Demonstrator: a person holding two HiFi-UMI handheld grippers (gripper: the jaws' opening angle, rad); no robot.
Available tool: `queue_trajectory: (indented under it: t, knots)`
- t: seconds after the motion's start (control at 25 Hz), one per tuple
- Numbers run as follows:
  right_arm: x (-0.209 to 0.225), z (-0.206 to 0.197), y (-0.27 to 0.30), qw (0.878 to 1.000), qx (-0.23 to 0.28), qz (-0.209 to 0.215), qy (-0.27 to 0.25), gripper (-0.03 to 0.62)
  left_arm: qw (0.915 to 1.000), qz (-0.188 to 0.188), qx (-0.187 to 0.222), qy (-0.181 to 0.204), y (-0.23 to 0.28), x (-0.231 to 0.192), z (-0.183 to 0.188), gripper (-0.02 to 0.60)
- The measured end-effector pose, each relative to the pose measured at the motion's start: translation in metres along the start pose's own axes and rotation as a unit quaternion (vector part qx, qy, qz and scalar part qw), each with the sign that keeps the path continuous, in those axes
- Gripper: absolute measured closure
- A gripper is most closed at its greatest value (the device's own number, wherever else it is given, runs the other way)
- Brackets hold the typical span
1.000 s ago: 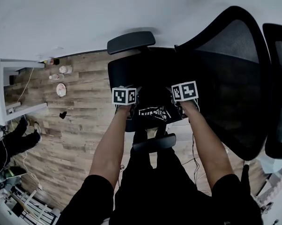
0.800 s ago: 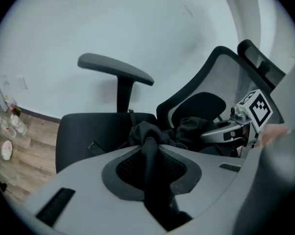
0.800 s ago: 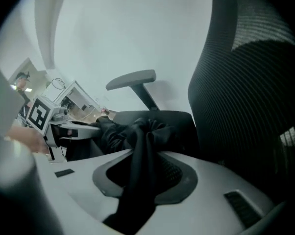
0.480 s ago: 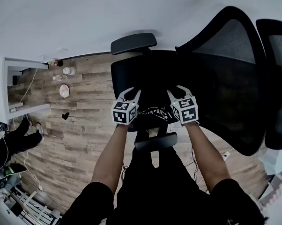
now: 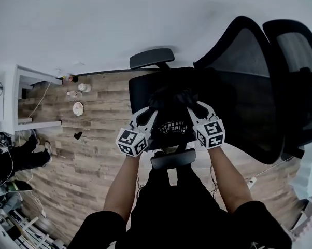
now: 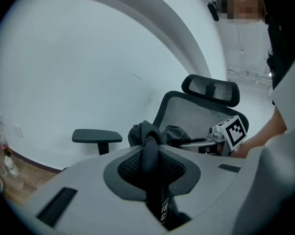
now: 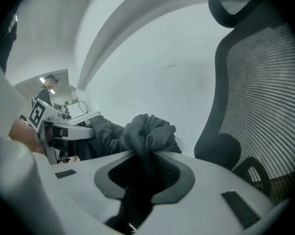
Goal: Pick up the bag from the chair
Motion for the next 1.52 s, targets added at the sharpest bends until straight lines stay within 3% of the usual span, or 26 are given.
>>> queue_trajectory:
  t: [0.24, 0.52, 0.88, 1.04, 1.16, 1.28, 1.52]
  knots:
    - [-0.013, 0.030, -0.030, 1.000, 0.024, 0.017, -0.003, 0.510, 0.9993, -0.013, 0.032, 0.013, -0.026, 0.028, 0.036, 0.517]
    - [-0.035, 0.117, -0.082, 0.992, 0.120, 0.017, -0.018, 0.510, 0.9905, -0.022, 0.118, 0.067, -0.072, 0.066, 0.131, 0.517]
    - [-0.048, 0.225, -0.152, 0.969, 0.235, 0.007, -0.073, 0.510, 0.9611, -0.011, 0.213, 0.176, -0.105, 0.123, 0.245, 0.517]
    - [-0.058, 0.273, -0.185, 0.954, 0.288, 0.005, -0.084, 0.510, 0.9421, -0.024, 0.258, 0.212, -0.127, 0.150, 0.291, 0.517]
    - [-0.065, 0.286, -0.206, 0.948, 0.306, 0.002, -0.087, 0.510, 0.9339, -0.030, 0.279, 0.222, -0.141, 0.165, 0.305, 0.517]
    - [-0.072, 0.292, -0.218, 0.946, 0.311, -0.003, -0.094, 0.510, 0.9314, -0.031, 0.288, 0.220, -0.151, 0.172, 0.310, 0.517]
    - [-0.069, 0.292, -0.216, 0.948, 0.302, -0.012, -0.099, 0.510, 0.9381, -0.037, 0.271, 0.212, -0.145, 0.172, 0.312, 0.517]
Point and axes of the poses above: the fingertips, and each gripper's own axes: y forward along the fingers, x to its right, z out of its top, the point moved 2 cm from there along -y, backward along the fingers, and after that the axes turned 3 degrees about -x, right-handed, at the moved point
